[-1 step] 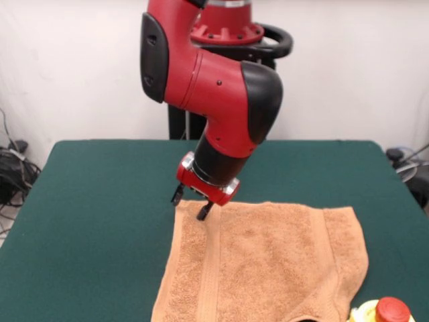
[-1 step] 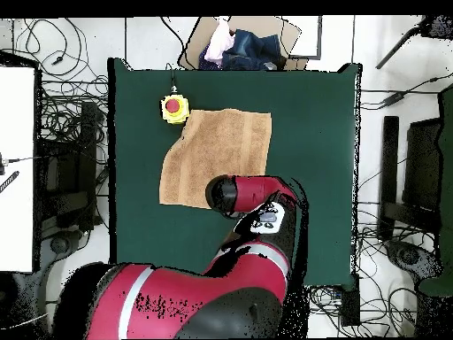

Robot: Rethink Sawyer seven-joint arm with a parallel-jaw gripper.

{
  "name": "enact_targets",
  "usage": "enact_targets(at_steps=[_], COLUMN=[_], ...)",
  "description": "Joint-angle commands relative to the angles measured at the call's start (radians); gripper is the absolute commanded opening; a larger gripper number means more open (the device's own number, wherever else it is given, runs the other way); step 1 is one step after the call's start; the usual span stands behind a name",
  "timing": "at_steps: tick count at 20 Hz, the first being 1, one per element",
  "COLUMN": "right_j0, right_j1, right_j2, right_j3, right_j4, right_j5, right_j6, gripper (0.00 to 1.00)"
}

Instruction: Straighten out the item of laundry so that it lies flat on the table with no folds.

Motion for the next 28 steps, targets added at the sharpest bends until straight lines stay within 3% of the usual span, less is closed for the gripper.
enact_targets(at_steps=[1, 13, 28], right_j0=[-0.044, -0.099, -0.147], right_j1=[0.051, 0.027, 0.008], right_j2=[0.138, 0.171, 0.210], right_j3=[-0.004, 0.084, 0.111], right_j4=[-0.048, -0.155, -0.230], right_j5=[-0.072, -0.263, -0.299], right_j6=[-0.018, 0.006, 0.020], gripper=[1.00, 1.00, 1.00])
